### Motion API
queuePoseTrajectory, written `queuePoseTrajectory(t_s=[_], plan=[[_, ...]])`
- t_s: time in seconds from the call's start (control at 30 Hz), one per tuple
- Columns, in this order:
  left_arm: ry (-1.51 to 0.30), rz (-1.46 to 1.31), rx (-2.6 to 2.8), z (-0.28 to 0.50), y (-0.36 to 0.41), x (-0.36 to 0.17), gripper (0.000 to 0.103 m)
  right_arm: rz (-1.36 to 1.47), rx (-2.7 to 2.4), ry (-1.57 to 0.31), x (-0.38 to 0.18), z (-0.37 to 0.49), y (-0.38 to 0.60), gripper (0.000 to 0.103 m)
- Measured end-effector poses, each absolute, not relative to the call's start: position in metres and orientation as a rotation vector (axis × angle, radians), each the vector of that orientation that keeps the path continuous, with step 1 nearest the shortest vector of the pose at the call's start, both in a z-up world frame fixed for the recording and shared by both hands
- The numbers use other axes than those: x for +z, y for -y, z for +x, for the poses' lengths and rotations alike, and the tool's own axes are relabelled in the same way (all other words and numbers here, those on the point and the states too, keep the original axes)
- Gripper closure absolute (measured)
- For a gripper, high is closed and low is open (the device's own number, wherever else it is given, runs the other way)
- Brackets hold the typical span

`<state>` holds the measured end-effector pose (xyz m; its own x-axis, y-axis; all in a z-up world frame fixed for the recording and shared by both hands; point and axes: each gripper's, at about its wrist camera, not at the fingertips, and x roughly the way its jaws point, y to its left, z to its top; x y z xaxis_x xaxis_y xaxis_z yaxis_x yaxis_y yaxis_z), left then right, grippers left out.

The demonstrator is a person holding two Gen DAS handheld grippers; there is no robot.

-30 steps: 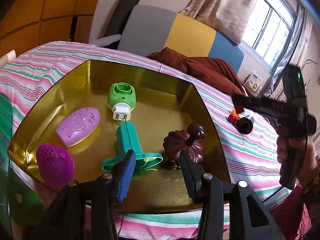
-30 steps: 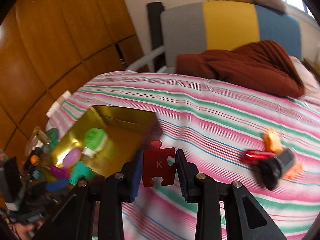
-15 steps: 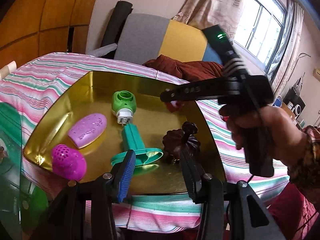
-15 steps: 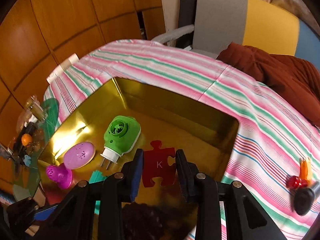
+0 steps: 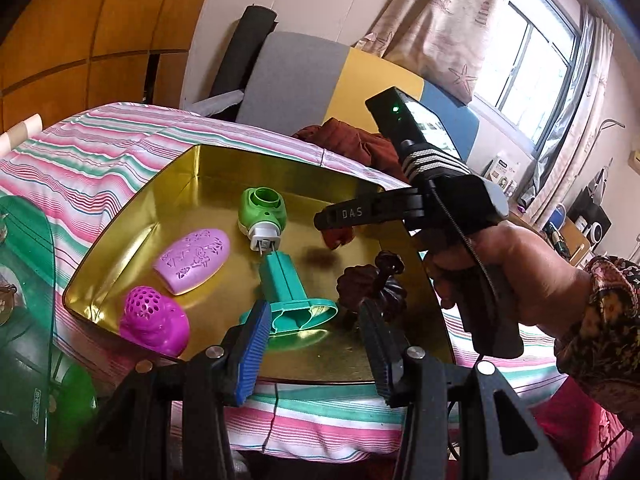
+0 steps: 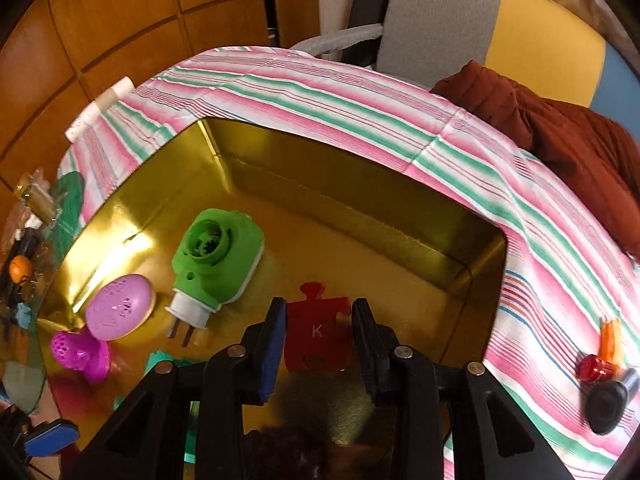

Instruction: Organize rigid objects

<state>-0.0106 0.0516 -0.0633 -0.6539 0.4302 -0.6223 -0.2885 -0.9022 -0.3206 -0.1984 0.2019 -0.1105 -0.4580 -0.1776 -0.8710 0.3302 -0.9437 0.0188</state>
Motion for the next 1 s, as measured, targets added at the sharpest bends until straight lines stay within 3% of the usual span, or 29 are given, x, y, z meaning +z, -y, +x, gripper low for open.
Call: queuePoseTrajectory(t_s=[0.07, 0.2, 0.43, 0.7, 1.0], plan=[[0.274, -1.024, 2.531, -0.010, -0.051, -0.063, 0.057, 1.436, -2.476, -0.203, -0.107, -0.198, -0.204, 0.057], [0.278, -1.024, 2.531, -0.011, -0.050, -0.064, 0.057, 1.356, -2.521, -0.106, -0.091, -0.190, -0.210, 0.053], [0.264, -1.029, 2.526, -0.011, -0.052, -0.065, 0.057, 1.266, -2.569, -0.117, -0.069, -0.171, -0.221, 0.040], [0.244, -1.050, 2.505, -0.009, -0.061, -0.068, 0.057, 1.304, -2.608, 0.046, -0.060, -0.149, -0.265, 0.036], [0.214, -1.051, 2.474, -0.003, -0.073, -0.068, 0.057, 1.335, -2.738, 0.033, -0.059, -0.140, -0.328, 0.034]])
